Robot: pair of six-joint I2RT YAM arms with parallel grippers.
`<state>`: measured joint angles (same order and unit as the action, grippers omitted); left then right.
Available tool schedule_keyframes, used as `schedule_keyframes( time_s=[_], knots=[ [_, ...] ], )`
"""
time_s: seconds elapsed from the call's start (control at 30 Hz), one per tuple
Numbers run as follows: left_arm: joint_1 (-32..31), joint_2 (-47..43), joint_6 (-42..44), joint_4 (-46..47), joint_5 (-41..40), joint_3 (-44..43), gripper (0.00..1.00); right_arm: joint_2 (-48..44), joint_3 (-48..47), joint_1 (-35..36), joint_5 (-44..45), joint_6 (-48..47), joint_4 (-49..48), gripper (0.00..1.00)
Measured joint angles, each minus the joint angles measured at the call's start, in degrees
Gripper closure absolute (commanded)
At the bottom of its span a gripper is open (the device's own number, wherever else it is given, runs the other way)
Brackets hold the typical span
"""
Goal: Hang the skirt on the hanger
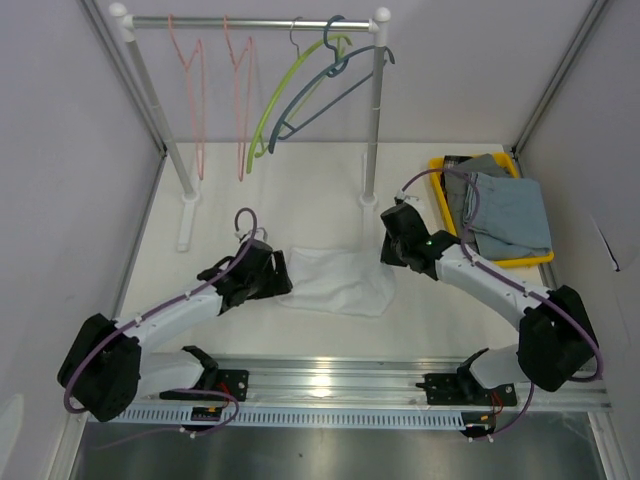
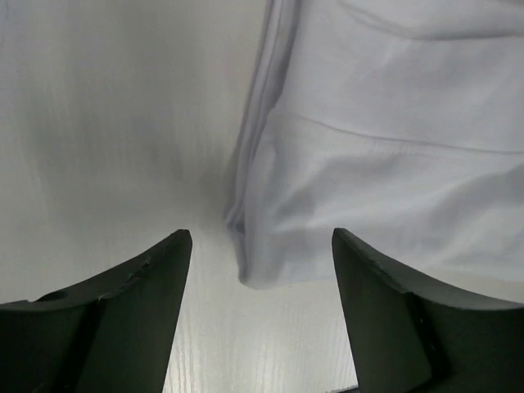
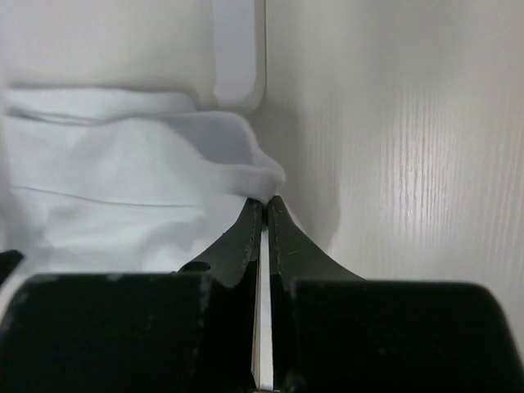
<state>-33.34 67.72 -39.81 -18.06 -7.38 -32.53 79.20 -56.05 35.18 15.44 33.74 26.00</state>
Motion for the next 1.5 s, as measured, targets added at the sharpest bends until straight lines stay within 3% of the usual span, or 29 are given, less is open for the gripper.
schedule_keyframes(
  time_s=[0.17,0.37,0.53,0.7,1.0,1.17,1.4,1.5],
  knots=[
    [0.31,0.26,1.86,0.20,-0.48,-6.95,0.37,2.03,1.05,2.01,0.37,-0.81,1.40,1.00],
    [2.01,11.91,4.68,4.85,-0.39,-16.28,0.60,2.03,1.09,2.47,0.68,-0.83,1.60,1.00],
    [4.37,22.01,5.95,5.01,0.15,-20.04,0.63,2.03,1.09,2.84,0.76,-0.83,1.60,1.00],
    [4.81,23.47,6.40,4.70,1.46,-20.02,0.59,2.05,1.11,2.86,0.79,-1.03,1.57,1.00],
    [4.83,27.98,6.40,6.38,3.56,-20.20,0.63,2.62,1.14,2.84,0.76,-1.46,1.42,1.00],
    [4.83,28.37,6.40,6.36,3.52,-20.31,0.70,2.73,1.14,2.80,0.74,-1.75,1.29,1.00],
    [4.83,29.20,6.84,6.43,3.41,-20.55,1.00,2.71,1.14,2.47,0.72,-2.27,1.22,1.00],
    [4.83,29.22,6.93,6.36,3.41,-20.79,1.00,2.54,1.14,2.19,0.72,-2.38,1.25,1.00]
  ],
)
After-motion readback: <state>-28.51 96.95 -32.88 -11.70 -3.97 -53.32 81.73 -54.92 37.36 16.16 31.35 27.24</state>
